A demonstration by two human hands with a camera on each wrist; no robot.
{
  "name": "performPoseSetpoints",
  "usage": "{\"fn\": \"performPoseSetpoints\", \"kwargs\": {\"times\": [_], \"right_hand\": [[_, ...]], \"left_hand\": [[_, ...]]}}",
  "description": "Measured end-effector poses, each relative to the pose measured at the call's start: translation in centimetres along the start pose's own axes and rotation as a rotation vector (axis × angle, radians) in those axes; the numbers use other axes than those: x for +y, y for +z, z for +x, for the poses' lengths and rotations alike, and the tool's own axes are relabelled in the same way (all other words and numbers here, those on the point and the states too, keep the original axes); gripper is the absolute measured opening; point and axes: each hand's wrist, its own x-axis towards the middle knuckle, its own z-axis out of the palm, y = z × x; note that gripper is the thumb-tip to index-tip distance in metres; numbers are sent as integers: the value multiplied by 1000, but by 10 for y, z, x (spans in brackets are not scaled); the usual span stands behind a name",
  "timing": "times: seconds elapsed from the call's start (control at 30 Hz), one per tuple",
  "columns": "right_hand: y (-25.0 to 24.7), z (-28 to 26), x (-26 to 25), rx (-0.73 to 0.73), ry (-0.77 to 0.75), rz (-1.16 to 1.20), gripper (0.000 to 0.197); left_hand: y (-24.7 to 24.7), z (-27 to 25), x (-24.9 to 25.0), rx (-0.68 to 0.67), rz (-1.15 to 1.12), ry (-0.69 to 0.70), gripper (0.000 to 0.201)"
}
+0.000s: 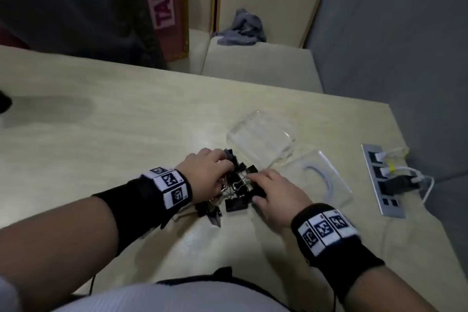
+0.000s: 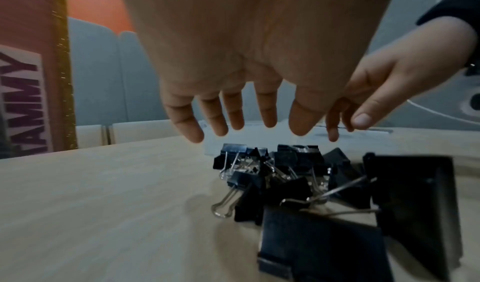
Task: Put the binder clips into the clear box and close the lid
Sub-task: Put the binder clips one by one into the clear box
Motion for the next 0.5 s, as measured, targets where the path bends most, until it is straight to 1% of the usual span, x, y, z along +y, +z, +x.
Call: {"fn": "performPoseSetpoints", "kwargs": {"times": [0.07,0.1,0.2,0.23,0.4,0.5], "right_hand": [[0,6,-2,5,35,-62,57],[18,17,-6,-35,87,-70,57],[17,10,-4,19,158,-77,47],[19,10,-3,31,174,-82,43],[25,5,3,83,259,15,27],[26,3,8,134,284,102,22]], "left_hand": [[0,7,1,7,74,39,56],[14,12,-9,-51,82,60,59],[17,20,-6,-94,141,81,60],[17,23,-7,-86,145,89,58],[11,42,-4,48,123,107,46],[6,56,2,82,89,107,49]]}}
